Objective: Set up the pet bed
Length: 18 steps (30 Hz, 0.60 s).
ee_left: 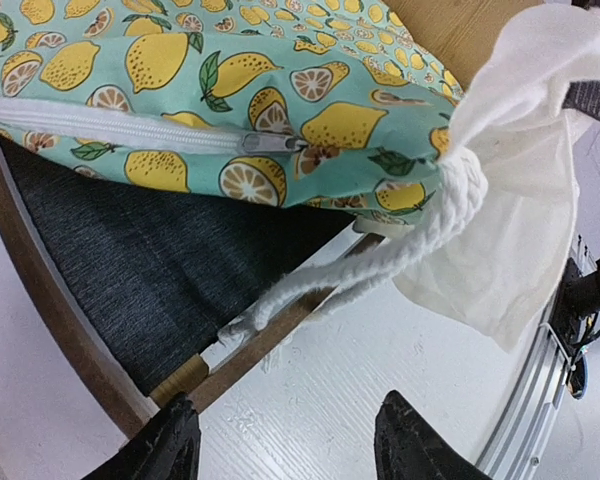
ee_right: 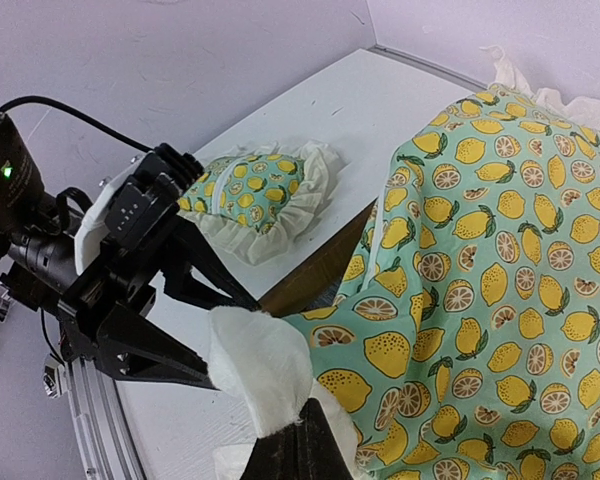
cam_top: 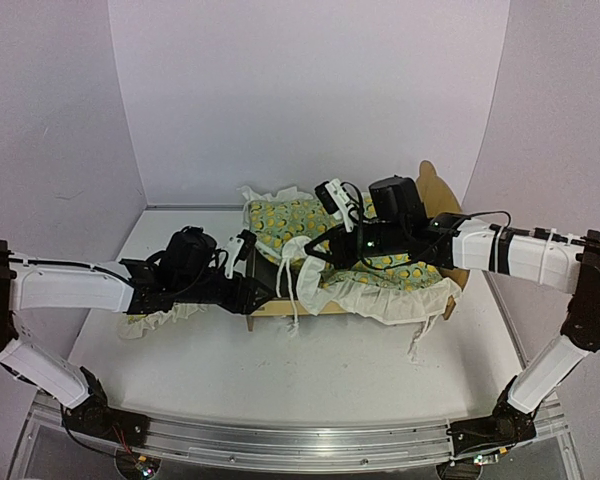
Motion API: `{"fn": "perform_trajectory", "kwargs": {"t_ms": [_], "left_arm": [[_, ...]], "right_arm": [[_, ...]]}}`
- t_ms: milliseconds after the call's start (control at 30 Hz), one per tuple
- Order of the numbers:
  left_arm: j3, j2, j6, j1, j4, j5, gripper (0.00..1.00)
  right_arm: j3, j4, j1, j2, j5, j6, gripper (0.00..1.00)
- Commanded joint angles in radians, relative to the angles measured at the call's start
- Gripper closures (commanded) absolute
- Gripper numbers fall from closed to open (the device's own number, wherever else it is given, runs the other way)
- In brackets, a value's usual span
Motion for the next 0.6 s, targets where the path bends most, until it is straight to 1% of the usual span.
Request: {"fn": "perform_trajectory", "kwargs": {"t_ms": [0,167,233,300,333,400,433,467,533,567], "left_arm": [[0.114,0.084,0.058,0.009,0.061,0.067,0.43],[0.166,0.202,0.098,0.009,0.156,0.081,0.55],[0.183,0.233,0.106,0.009,0.189,0.105,0.65],[0.182,0.260,0.100,0.009,0.195,0.082,0.76],[0.178,0.272,0.099,0.009,0.194,0.074,0.80],[0.157,0.275,0.088,0.009,0.195,0.104,0.83],[0.142,0.269,0.079,0.009,0.195,0.129,0.83],[0.126,0.256,0.064,0.009,0.194,0.148,0.80],[0.072,0.196,0.041,0.010,0.192,0.155,0.65],[0.043,0.133,0.031,0.009,0.183,0.149,0.57]], "right_arm": [[0.048,0.014,-0.002,-0.010,-0.025,-0.012,1.00],[0.055,0.013,0.001,-0.005,-0.043,-0.008,1.00],[0.063,0.002,0.000,0.002,-0.059,-0.016,1.00],[0.073,-0.029,0.007,0.012,-0.053,-0.041,1.00],[0.079,-0.044,0.011,0.017,-0.040,-0.050,1.00],[0.094,-0.069,0.014,0.033,-0.029,-0.060,1.00],[0.102,-0.080,0.017,0.041,-0.027,-0.064,1.00],[0.110,-0.092,0.020,0.050,-0.007,-0.063,1.00],[0.118,-0.115,0.026,0.068,0.032,-0.060,1.00],[0.116,-0.120,0.029,0.075,0.037,-0.061,1.00]]}}
